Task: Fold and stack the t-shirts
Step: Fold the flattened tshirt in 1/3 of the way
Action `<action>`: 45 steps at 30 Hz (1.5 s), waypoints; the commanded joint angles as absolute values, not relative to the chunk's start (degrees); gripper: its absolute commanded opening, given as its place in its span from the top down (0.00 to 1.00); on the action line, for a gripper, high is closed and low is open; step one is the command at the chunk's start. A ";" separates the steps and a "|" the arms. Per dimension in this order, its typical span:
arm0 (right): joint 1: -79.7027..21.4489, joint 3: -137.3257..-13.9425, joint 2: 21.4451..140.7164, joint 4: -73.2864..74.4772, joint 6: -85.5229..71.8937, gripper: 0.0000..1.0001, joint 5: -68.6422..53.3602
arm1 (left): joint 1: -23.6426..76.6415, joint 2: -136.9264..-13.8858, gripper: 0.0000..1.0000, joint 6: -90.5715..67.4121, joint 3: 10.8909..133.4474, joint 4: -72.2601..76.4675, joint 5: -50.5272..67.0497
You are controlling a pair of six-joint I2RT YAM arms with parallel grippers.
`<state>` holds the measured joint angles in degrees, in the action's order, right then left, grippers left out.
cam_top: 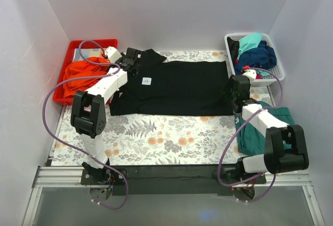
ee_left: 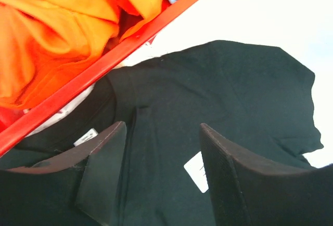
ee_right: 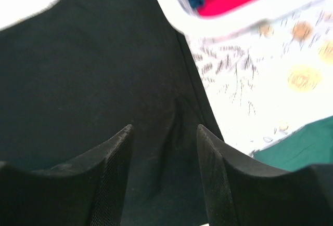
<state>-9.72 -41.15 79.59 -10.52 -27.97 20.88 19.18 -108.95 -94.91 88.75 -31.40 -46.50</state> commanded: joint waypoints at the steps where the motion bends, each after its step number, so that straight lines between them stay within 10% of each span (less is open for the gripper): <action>1: -9.49 -42.10 74.10 -10.74 -25.40 0.42 19.97 | 18.81 -101.79 0.42 -93.34 85.44 -29.88 -46.42; 19: -10.90 -33.48 84.53 -13.89 -30.94 0.51 2.90 | 17.76 -93.34 0.45 -97.21 56.87 -17.94 -30.24; 45: -2.72 -26.36 77.17 7.82 -32.08 0.59 11.78 | 13.97 -93.53 0.48 -106.43 40.09 -28.12 -30.32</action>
<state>-3.70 -28.23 75.96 -4.38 -32.88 9.87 14.81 -94.13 -104.64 48.29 -15.97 -31.27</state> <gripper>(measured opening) 0.419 0.517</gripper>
